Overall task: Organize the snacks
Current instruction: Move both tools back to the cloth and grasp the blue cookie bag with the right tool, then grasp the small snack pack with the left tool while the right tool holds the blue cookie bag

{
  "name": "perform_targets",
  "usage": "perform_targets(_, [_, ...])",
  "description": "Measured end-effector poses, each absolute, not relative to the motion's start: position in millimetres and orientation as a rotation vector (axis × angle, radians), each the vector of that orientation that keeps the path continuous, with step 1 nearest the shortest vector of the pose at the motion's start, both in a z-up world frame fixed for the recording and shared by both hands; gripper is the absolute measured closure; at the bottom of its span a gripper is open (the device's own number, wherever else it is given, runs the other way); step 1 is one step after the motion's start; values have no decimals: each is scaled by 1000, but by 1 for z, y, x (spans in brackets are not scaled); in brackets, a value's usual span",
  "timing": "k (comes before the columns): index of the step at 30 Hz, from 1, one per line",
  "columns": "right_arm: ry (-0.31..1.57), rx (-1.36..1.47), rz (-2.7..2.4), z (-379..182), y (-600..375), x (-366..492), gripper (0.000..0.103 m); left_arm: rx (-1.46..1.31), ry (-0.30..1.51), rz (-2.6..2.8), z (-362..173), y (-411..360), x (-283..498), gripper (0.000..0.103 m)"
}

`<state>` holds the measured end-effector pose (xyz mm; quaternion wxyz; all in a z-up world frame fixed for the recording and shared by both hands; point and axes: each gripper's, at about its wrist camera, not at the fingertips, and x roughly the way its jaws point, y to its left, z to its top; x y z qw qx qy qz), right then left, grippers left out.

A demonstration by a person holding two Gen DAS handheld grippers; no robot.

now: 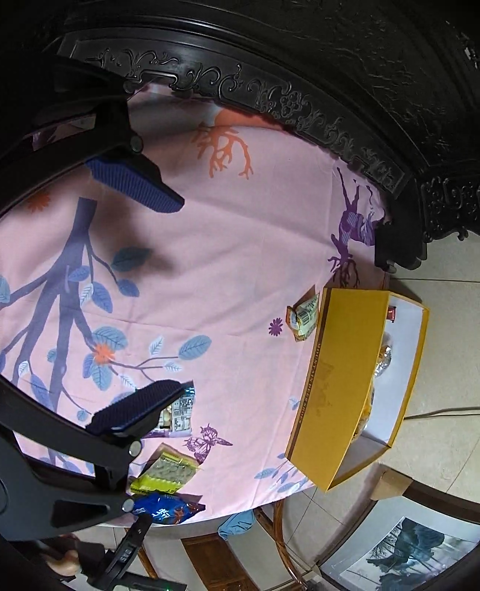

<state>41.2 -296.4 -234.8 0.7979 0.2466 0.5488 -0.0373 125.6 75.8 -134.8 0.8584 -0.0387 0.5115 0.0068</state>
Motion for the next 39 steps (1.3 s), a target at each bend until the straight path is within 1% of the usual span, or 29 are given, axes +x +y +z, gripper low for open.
perform_targets(8, [1192,583,-57,-253,-291,60,1,-137,1081,57,-136,100,114,10])
perform_targets(15, [1202,504,6,-257,-269,133,1,-172,1080,88,-133,117,111,10])
perform_targets(19, [1181,438,-15,-254,-253,165,1,-168,1078,68,-132,111,116,10])
perform_targets(26, [1146,515,-195,-257,-265,181,1,-143,1112,24,-143,92,129,10])
perform_targets(30, [1168,370,-300,-261,-245,191,1,-138,1118,5,-146,84,139,10])
perform_targets(34, [1151,249,-360,-267,-231,191,1,-124,1119,-5,-146,76,150,10])
perform_targets(39, [1127,225,-367,-269,-230,189,1,-128,1138,-3,-152,72,165,10])
